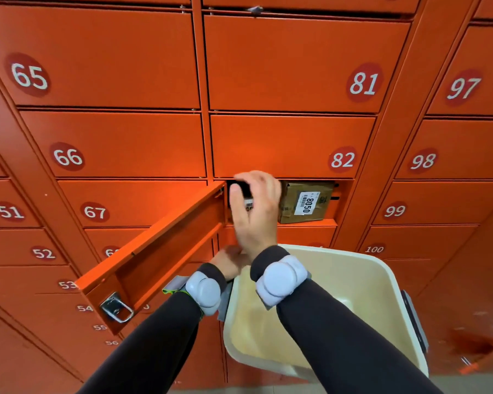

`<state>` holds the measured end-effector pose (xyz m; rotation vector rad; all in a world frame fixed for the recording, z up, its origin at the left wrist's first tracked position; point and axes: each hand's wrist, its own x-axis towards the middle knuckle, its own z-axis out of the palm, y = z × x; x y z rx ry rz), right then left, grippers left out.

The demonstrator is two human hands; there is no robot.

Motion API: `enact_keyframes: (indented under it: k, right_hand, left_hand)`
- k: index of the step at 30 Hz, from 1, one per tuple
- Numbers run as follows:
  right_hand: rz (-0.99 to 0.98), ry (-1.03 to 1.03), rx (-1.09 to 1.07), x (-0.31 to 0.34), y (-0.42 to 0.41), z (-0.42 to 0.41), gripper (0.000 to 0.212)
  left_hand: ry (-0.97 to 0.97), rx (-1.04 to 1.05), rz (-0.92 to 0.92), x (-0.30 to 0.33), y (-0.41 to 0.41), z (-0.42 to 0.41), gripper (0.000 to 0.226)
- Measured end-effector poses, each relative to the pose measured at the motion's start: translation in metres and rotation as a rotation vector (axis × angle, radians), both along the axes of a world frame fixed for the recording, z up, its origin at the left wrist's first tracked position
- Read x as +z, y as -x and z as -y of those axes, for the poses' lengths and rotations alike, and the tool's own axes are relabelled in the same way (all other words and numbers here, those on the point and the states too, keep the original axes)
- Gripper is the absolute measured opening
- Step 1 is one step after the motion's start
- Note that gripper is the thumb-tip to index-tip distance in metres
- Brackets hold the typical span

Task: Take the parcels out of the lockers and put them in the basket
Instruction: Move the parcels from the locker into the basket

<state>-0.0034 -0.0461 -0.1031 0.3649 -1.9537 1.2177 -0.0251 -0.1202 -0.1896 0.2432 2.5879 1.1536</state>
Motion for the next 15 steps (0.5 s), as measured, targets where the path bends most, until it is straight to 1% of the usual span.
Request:
enact_keyframes:
  k: [1, 2, 3, 4, 5, 8, 10, 12, 15]
  right_hand:
    - [0.021, 0.130, -0.111, -0.003, 0.006, -0.012, 0.027]
    - [0.049, 0.284, -0.223, -0.006, 0.012, -0.023, 0.023]
    - [0.091, 0.411, -0.323, -0.009, 0.018, -0.036, 0.023]
    - [0.132, 0.487, -0.396, -0.013, 0.024, -0.048, 0.028]
    - [0.188, 0.516, -0.449, -0.017, 0.028, -0.058, 0.037]
    - [0.327, 0.500, -0.497, -0.027, 0.039, -0.070, 0.067]
    - [0.365, 0.447, -0.489, -0.032, 0.042, -0.072, 0.083]
    - [0.355, 0.402, -0.484, -0.037, 0.042, -0.068, 0.094]
    - [0.324, 0.346, -0.522, -0.038, 0.043, -0.065, 0.100]
  left_hand:
    - [-0.025, 0.050, 0.043, 0.001, 0.003, -0.002, 0.024]
    - [-0.042, 0.097, 0.050, 0.002, 0.004, -0.004, 0.019]
    - [-0.053, 0.104, 0.081, 0.001, 0.008, -0.005, 0.027]
    - [-0.051, 0.123, 0.088, 0.004, 0.009, -0.006, 0.031]
    - [-0.058, 0.115, 0.096, 0.005, 0.010, -0.007, 0.032]
    - [-0.088, 0.096, 0.129, 0.010, 0.012, -0.007, 0.018]
    - [-0.107, 0.088, 0.132, 0.011, 0.014, -0.007, 0.012]
    - [-0.122, 0.100, 0.133, 0.007, 0.015, -0.007, 0.012]
    - [-0.139, 0.127, 0.119, 0.004, 0.014, -0.007, 0.010]
